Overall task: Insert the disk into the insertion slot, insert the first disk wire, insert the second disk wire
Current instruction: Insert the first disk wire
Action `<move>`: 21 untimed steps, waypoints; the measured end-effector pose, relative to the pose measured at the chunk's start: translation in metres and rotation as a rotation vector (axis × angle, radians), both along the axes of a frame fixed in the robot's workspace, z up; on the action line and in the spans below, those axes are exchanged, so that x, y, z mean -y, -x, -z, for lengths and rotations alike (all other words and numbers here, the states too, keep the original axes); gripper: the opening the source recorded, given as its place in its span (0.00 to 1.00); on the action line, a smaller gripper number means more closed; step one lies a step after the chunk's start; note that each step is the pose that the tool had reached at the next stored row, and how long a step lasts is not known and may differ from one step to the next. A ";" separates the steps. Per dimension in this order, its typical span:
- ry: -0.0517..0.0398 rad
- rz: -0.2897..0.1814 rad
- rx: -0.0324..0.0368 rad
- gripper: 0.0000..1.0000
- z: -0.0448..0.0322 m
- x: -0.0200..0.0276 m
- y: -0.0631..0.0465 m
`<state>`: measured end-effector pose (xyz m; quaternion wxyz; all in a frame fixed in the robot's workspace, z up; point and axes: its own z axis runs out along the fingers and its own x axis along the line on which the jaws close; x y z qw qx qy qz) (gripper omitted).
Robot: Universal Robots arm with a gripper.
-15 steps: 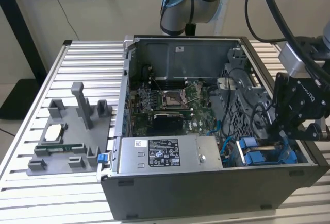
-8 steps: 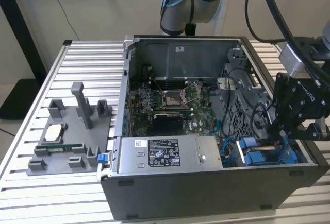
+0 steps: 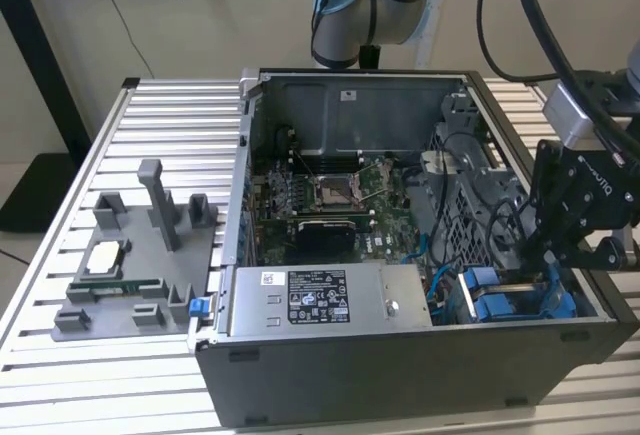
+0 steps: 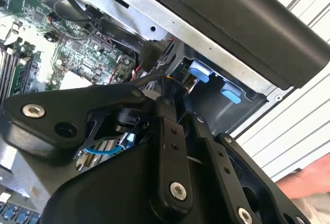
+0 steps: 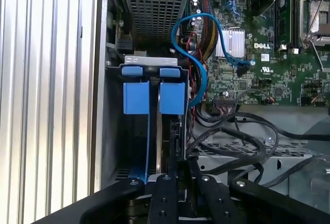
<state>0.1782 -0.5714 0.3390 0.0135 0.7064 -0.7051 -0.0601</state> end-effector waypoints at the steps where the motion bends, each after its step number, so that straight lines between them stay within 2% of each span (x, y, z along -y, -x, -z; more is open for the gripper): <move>1: 0.0000 0.001 0.0000 0.00 0.0000 0.0000 0.000; 9: 0.0000 0.006 0.0017 0.00 -0.0008 0.0002 0.002; 17: 0.0001 0.059 0.0038 0.00 0.0014 0.0002 0.002; 21: -0.0001 0.070 0.0038 0.00 0.0015 0.0008 0.002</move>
